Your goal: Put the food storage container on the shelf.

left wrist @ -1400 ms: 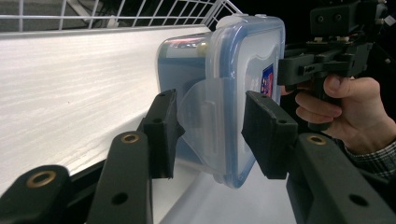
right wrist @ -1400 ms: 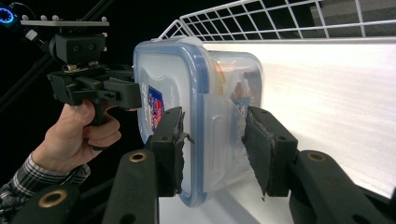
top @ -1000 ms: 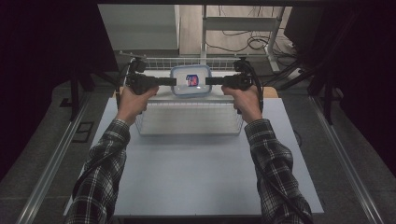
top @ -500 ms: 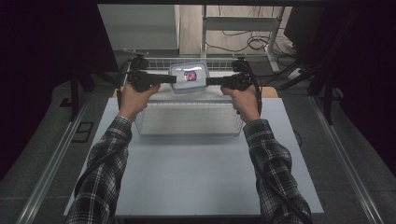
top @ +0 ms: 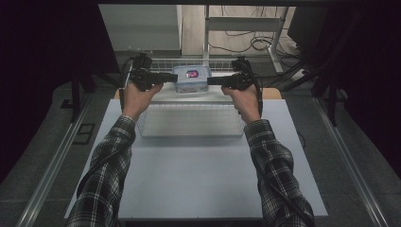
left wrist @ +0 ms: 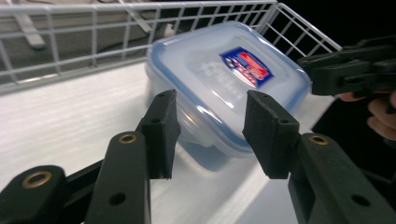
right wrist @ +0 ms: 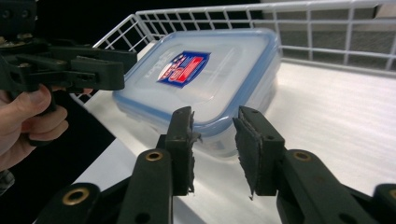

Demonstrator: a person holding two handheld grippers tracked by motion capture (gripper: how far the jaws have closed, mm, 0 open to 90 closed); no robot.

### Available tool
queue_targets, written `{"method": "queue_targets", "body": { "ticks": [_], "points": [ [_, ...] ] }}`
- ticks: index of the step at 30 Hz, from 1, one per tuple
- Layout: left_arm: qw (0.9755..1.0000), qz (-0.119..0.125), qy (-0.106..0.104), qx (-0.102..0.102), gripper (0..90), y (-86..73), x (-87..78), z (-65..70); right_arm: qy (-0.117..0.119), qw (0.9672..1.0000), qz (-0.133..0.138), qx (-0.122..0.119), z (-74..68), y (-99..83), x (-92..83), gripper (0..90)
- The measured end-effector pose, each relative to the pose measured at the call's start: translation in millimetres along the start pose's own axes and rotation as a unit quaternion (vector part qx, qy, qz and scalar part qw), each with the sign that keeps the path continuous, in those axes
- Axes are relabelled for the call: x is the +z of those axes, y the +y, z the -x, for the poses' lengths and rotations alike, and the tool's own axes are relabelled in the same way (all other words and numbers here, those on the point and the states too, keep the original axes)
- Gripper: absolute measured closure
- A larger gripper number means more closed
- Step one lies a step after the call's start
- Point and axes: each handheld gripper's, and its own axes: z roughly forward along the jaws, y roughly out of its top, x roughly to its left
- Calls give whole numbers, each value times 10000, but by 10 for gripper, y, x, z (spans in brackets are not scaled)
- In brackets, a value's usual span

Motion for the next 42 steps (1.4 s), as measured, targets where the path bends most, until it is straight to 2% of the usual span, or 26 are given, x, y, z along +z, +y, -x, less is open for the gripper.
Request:
{"method": "queue_targets", "body": {
  "ticks": [3, 7, 9, 11, 14, 18, 21, 22, 25, 28, 30, 32, 35, 37, 42],
  "points": [
    [10000, 39, 85, 7, 552, 7, -3, -13, -171, 9997, 188, -31, 10, 19, -20, 600],
    [9999, 71, 114, 1, 564, 5, -5, -15, -255, 9991, 322, -47, 22, 50, 2, 626],
    [9999, 84, 85, -19, 578, 2, -4, -14, -297, 9991, 276, -111, 22, 69, 47, 648],
    [9999, 90, 83, -9, 586, 0, -11, -21, -246, 9994, 245, -59, 7, 74, 86, 657],
    [9999, 117, 51, -43, 587, -16, -31, -50, -259, 9994, 187, -135, -31, 75, 68, 692],
    [9997, 173, -76, -120, 586, -38, -28, -80, -279, 9993, 99, -228, -99, 55, 26, 692],
    [9999, 161, -20, -20, 585, -35, -27, -44, -290, 9992, 67, -257, -130, 51, 2, 691],
    [9999, 157, 44, 15, 571, -32, -32, -24, -316, 9991, 82, -265, -137, 51, -1, 675],
    [9997, 220, -20, 109, 492, -39, -54, 7, -284, 9991, 187, -257, -149, 48, -16, 602],
    [9994, 195, 22, 279, 382, -66, -65, 49, -222, 9991, 193, -317, -163, 26, -18, 492],
    [9991, 255, -33, 332, 304, -96, -61, 75, -194, 9989, 197, -378, -179, -3, -15, 405],
    [9987, 190, -14, 463, 219, -133, -49, 106, -203, 9985, 185, -463, -198, -39, -9, 310],
    [9973, 117, 94, 723, 133, -195, -45, 164, -258, 9977, 141, -611, -218, -100, 1, 215],
    [9960, 129, 130, 878, 94, -243, -62, 203, -242, 9972, 173, -693, -224, -148, -6, 168],
    [9946, 176, 106, 1017, 46, -340, -123, 266, -293, 9961, 165, -821, -245, -241, -46, 109]
  ]
}}
